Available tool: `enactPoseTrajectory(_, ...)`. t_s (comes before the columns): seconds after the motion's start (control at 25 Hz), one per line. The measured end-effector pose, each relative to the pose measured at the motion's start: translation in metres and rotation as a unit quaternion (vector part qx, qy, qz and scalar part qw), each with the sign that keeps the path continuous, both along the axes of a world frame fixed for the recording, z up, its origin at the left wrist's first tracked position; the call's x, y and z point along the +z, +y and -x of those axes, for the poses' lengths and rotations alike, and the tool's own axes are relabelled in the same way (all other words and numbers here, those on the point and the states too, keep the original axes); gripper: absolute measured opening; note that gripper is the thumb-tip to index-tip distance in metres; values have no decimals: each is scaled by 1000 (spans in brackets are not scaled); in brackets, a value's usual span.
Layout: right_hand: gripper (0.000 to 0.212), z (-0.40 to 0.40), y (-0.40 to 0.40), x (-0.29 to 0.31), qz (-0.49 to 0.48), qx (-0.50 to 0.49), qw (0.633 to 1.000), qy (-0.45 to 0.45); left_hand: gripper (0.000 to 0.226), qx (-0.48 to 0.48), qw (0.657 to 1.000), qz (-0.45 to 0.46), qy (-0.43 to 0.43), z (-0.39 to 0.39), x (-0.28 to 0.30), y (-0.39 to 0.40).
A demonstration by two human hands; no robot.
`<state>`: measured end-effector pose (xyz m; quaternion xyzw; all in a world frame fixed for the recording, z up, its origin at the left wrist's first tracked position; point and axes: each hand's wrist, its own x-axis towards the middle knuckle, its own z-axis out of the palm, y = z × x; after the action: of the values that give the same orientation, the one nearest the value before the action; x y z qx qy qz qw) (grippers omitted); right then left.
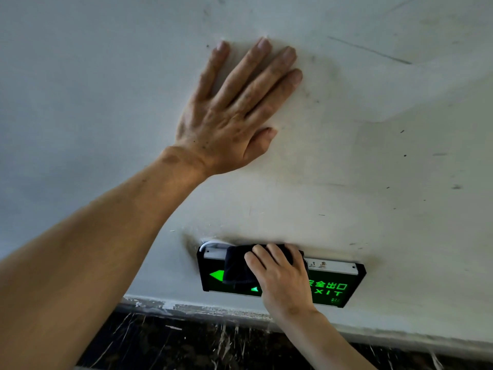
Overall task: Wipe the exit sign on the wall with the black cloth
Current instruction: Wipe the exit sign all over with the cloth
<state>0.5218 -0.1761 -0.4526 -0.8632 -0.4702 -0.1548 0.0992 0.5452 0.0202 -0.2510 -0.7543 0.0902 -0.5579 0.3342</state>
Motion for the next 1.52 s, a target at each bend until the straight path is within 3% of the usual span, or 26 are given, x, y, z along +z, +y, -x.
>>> enactPoseTrajectory(0.44,75,-32,-55,-9,2,-1,999,-42,61,2,1000,-11,-6,1,0,0)
enactPoseTrajectory(0.76,71,-47,-83,-8,-5,-3,1000,-4,63,8,1000,-17,-12,1,-2,1)
enactPoseTrajectory(1.16,71,-42,-92,-8,-49,-122,991,32,64,-2,1000,-14,-19,1,-3,2)
enactPoseTrajectory(1.52,60,-26,-88,0,-132,-209,961,127,65,2,1000,-7,-13,1,-3,2)
